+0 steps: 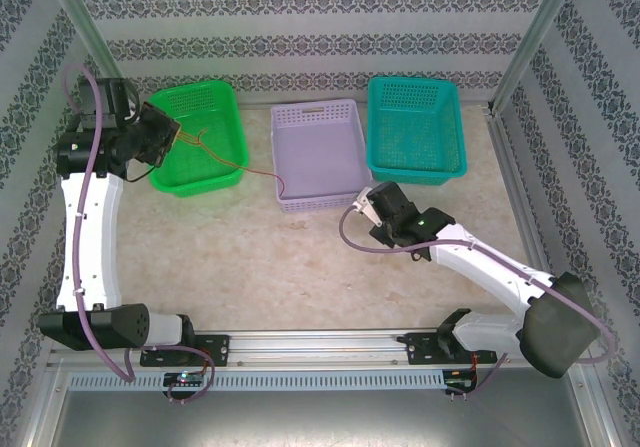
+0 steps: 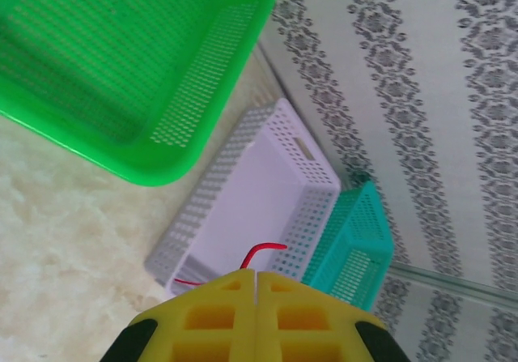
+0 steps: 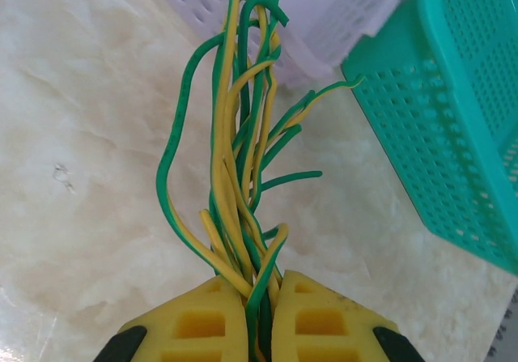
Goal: Untangle the cables
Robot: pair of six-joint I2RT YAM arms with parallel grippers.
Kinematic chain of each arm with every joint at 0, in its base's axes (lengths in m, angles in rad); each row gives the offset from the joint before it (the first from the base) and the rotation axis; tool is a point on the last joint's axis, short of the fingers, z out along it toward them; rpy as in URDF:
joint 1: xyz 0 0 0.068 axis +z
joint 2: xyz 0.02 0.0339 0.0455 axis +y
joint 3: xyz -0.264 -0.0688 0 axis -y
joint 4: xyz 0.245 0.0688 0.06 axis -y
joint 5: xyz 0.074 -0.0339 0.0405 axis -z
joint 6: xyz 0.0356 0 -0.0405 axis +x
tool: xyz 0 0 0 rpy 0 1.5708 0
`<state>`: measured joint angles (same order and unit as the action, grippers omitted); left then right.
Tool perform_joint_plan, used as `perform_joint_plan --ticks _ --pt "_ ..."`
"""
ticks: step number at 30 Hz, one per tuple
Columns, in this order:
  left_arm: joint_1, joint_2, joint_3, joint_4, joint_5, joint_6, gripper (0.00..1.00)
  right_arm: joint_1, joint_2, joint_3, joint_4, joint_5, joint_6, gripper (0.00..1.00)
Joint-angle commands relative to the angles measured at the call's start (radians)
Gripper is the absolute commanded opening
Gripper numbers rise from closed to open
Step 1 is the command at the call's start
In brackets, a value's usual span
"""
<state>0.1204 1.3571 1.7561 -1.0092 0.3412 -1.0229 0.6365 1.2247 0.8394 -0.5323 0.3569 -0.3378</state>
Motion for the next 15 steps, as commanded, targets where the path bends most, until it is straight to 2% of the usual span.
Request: perform_joint_plan --ticks 1,4,8,10,13,15 --pt "0.001 0.004 -0.025 0.143 0.126 -0.057 0.0 -0.018 -0.008 -0.002 -0.034 0.085 0.112 0.0" --pt "-0.015 0.0 -0.065 0.283 0.234 -0.125 0.0 -0.066 0.031 0.022 -0.082 0.041 0.249 0.0" --pt "-0.051 0.005 -0.047 0.352 0.265 -0.127 0.0 -0.14 0.124 0.075 -0.174 -0.069 0.473 0.0" --pt "-0.07 0.009 -0.061 0.401 0.288 -0.125 0.0 -0.17 0.147 0.08 -0.18 -0.144 0.565 0.13" --pt "-0.109 0.007 -0.093 0.443 0.286 -0.105 0.0 -0.203 0.136 0.098 -0.166 -0.243 0.689 0.41" --pt "-0.134 0.002 -0.127 0.477 0.272 -0.096 0.0 -0.208 0.107 0.126 -0.164 -0.282 0.765 0.52"
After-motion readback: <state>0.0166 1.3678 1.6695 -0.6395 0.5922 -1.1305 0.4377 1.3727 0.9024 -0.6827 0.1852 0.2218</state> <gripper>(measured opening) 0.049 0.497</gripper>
